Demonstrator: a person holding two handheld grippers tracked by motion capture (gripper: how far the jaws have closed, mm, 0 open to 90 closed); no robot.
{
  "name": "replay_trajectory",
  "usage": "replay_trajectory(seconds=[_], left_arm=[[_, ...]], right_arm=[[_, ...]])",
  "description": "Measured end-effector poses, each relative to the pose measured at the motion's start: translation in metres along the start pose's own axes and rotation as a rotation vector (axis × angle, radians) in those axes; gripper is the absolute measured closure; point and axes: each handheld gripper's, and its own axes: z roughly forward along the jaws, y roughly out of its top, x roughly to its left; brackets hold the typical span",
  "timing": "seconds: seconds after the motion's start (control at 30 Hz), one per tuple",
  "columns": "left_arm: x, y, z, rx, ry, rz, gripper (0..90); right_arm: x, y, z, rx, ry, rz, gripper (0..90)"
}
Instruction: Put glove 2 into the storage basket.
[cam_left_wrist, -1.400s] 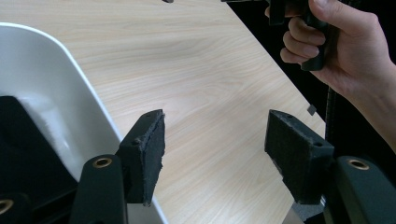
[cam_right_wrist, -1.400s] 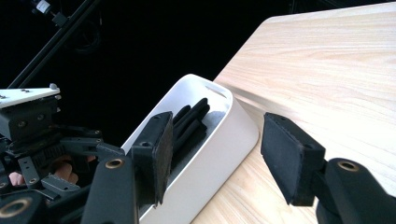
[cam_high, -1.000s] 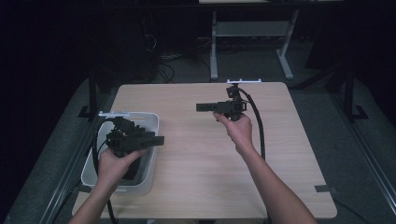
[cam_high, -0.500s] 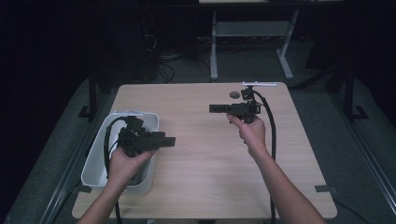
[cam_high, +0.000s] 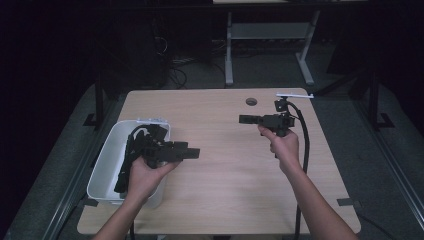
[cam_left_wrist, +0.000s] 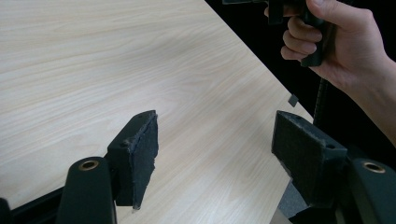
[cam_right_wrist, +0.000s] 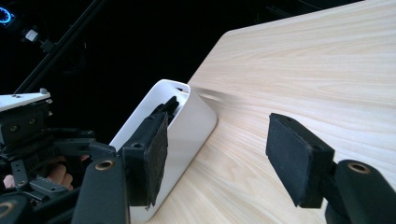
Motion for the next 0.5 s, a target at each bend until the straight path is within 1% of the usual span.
replay_trajectory(seconds=[0.07, 0.23, 0.37, 0.47, 0.5], left_arm=[[-0.001, 0.001, 0.003, 0.004, -0.003, 0.011, 31.0], [-0.006, 0.002, 0.012, 0.012, -0.004, 0.019, 30.3], [-0.009, 0.003, 0.019, 0.016, -0.008, 0.018, 29.8], [-0.011, 0.003, 0.024, 0.024, -0.012, 0.028, 29.6], [-0.013, 0.003, 0.025, 0.024, -0.013, 0.024, 29.5]], right_arm=[[-0.003, -0.001, -0.004, -0.004, -0.005, 0.007, 38.3], [-0.009, -0.005, -0.013, -0.003, -0.019, 0.013, 37.9], [-0.012, -0.007, -0.021, -0.014, -0.027, 0.017, 37.9], [-0.016, -0.009, -0.026, -0.016, -0.034, 0.021, 37.9], [-0.016, -0.010, -0.027, -0.019, -0.034, 0.022, 37.9]])
